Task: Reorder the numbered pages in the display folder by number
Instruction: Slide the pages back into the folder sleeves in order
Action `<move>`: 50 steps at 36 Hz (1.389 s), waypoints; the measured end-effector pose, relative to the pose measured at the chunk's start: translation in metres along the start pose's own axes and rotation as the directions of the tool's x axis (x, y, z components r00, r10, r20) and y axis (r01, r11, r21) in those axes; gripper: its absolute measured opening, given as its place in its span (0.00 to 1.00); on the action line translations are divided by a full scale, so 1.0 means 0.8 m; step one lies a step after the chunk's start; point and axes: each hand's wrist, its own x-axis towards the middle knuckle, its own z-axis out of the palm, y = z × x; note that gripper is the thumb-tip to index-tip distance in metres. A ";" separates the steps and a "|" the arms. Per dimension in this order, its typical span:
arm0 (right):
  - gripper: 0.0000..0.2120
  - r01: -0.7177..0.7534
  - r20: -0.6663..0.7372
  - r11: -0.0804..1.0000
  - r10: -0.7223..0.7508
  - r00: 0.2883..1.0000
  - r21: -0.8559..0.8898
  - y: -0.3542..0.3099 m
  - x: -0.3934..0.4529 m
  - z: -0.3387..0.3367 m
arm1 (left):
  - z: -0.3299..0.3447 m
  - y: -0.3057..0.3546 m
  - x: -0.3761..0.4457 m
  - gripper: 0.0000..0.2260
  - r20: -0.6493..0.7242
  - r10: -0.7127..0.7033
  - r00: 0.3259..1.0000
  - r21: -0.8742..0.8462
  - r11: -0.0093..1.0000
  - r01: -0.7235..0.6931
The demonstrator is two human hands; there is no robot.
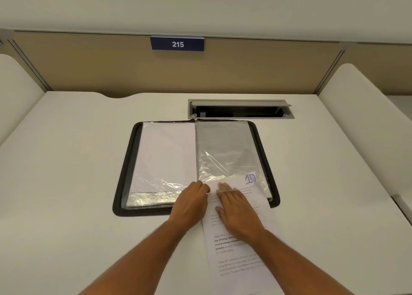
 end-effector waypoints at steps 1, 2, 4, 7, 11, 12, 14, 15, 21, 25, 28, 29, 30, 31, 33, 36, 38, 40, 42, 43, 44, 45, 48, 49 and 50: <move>0.29 -0.007 -0.037 1.000 0.007 0.999 -0.018 0.004 -0.004 0.001 | 0.001 0.000 0.001 0.05 0.003 0.005 1.000 0.000 1.000 -0.005; 0.28 -0.009 -0.072 0.999 0.006 0.997 -0.045 0.008 -0.007 0.002 | 0.002 0.001 0.002 0.05 0.004 0.012 1.000 -0.002 1.000 -0.012; 0.28 -0.011 -0.098 0.995 0.002 0.995 -0.094 0.017 -0.013 0.006 | 0.005 0.003 0.005 0.06 0.000 0.029 1.000 -0.008 1.000 -0.029; 0.29 -0.002 -0.053 0.993 -0.004 0.999 -0.116 0.027 -0.020 0.014 | 0.004 0.009 0.008 0.06 -0.009 0.050 0.999 -0.012 0.999 -0.050; 0.31 0.016 0.005 0.996 -0.016 1.000 -0.083 0.031 -0.024 0.015 | 0.006 0.016 0.015 0.06 -0.016 0.081 0.997 -0.011 0.997 -0.081; 0.31 0.021 0.012 0.996 -0.020 1.000 -0.081 0.030 -0.024 0.013 | 0.007 0.017 0.018 0.05 -0.012 0.086 0.996 -0.005 0.996 -0.086; 0.31 0.023 0.014 0.997 -0.022 1.000 -0.080 0.030 -0.021 0.011 | 0.011 0.017 0.021 0.05 0.001 0.085 0.996 0.009 0.996 -0.085; 0.31 0.022 0.013 0.997 -0.021 1.000 -0.079 0.029 -0.018 0.010 | 0.012 0.017 0.022 0.05 0.007 0.083 0.997 0.016 0.996 -0.083; 0.31 0.003 0.048 0.999 -0.001 0.999 -0.052 0.030 -0.002 0.006 | 0.013 0.018 0.023 0.06 0.016 0.097 0.995 0.029 0.995 -0.098; 0.31 -0.006 0.068 0.999 0.009 0.998 -0.045 0.033 0.012 -0.001 | 0.017 0.016 0.022 0.06 0.056 0.059 0.997 0.044 0.997 -0.061; 0.34 -0.029 0.080 1.000 0.029 0.996 -0.009 0.036 0.027 -0.008 | 0.014 0.018 0.020 0.05 0.066 0.050 0.997 0.026 0.998 -0.051; 0.36 -0.029 0.079 1.000 0.029 0.996 -0.003 0.038 0.031 -0.009 | 0.013 0.019 0.019 0.04 0.067 0.047 0.997 0.023 0.999 -0.048; 0.37 -0.026 0.077 1.000 0.026 0.997 -0.004 0.039 0.034 -0.010 | 0.013 0.020 0.019 0.04 0.067 0.041 0.997 0.022 0.999 -0.043; 0.37 -0.022 0.075 1.000 0.022 0.997 -0.006 0.040 0.037 -0.009 | 0.013 0.020 0.019 0.04 0.065 0.036 0.997 0.022 0.999 -0.037; 0.35 -0.020 0.070 1.000 0.020 0.997 -0.003 0.042 0.037 -0.009 | 0.012 0.020 0.018 0.04 0.039 0.033 0.999 0.013 0.999 -0.033; 0.31 0.011 0.025 1.000 -0.011 1.000 0.025 0.042 0.027 -0.006 | 0.010 0.022 0.018 0.04 0.011 0.024 1.000 -0.009 1.000 -0.024; 0.29 0.024 -0.063 1.000 -0.024 0.998 -0.007 0.040 0.013 0.000 | 0.010 0.023 0.018 0.04 -0.003 0.021 1.000 -0.006 1.000 -0.021; 0.27 0.026 -0.120 0.999 -0.031 0.992 -0.048 0.035 -0.002 0.005 | 0.010 0.023 0.018 0.04 -0.008 0.019 1.000 -0.017 1.000 -0.019; 0.25 0.062 -0.149 0.995 -0.073 0.986 -0.079 0.032 -0.014 0.013 | 0.010 0.023 0.018 0.03 -0.010 0.018 1.000 -0.021 1.000 -0.018; 0.25 0.079 -0.149 0.993 -0.092 0.985 -0.088 0.030 -0.018 0.015 | 0.010 0.023 0.018 0.03 -0.009 0.018 1.000 -0.018 1.000 -0.018; 0.25 0.087 -0.145 0.992 -0.099 0.985 -0.092 0.030 -0.020 0.016 | 0.010 0.023 0.018 0.02 -0.006 0.018 1.000 -0.019 1.000 -0.018; 0.25 0.084 -0.133 0.993 -0.095 0.987 -0.087 0.030 -0.019 0.016 | 0.011 0.023 0.017 0.02 -0.006 0.018 1.000 -0.019 1.000 -0.018; 0.27 0.043 -0.054 0.999 -0.045 0.998 -0.033 0.031 -0.009 0.012 | 0.011 0.023 0.016 0.02 -0.003 0.017 1.000 -0.012 1.000 -0.017; 0.27 0.036 -0.039 0.999 -0.037 0.999 -0.015 0.032 -0.003 0.010 | 0.011 0.023 0.016 0.01 0.001 0.017 1.000 -0.011 1.000 -0.017; 0.28 0.036 -0.033 0.999 -0.037 0.999 -0.004 0.034 0.003 0.008 | 0.011 0.023 0.016 0.01 0.003 0.015 1.000 -0.009 1.000 -0.015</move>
